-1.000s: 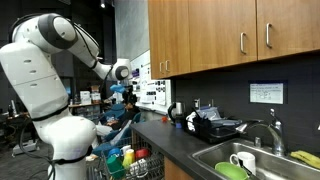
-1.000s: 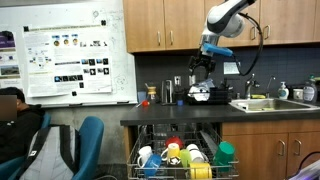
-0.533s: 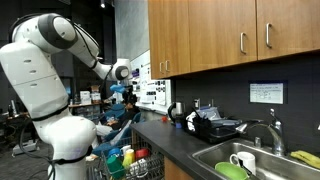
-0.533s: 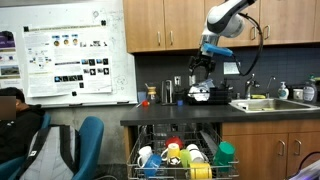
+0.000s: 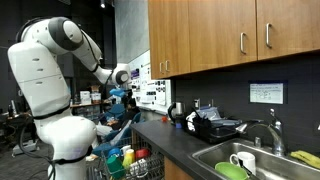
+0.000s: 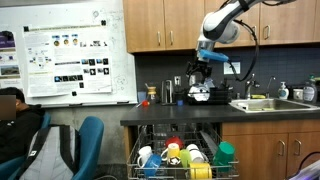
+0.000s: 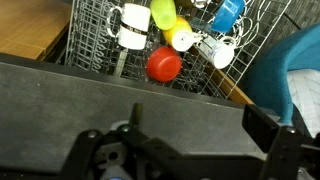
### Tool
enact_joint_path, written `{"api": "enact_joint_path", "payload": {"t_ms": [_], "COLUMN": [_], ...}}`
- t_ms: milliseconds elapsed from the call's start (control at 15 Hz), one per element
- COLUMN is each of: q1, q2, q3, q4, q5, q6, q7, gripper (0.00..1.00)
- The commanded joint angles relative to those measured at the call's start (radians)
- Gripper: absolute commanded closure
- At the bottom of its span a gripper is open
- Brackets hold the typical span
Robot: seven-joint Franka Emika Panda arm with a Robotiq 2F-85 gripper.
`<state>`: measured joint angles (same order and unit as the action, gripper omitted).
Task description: Put the blue bowl on the counter.
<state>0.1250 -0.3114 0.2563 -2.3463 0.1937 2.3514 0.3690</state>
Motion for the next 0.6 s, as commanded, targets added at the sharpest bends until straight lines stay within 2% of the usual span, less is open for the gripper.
{"api": "enact_joint_path", "payload": {"t_ms": [0, 533], "q1": [0.022, 0.069], "q2": [0.092, 0.293], "q3": [0.008, -0.009], "q4": [0.018, 0.035], "q5": [-0.008, 0.062], "q6": [0.056, 0.174], "q7": [0.006, -0.095], "gripper": [0.0, 0.0]}}
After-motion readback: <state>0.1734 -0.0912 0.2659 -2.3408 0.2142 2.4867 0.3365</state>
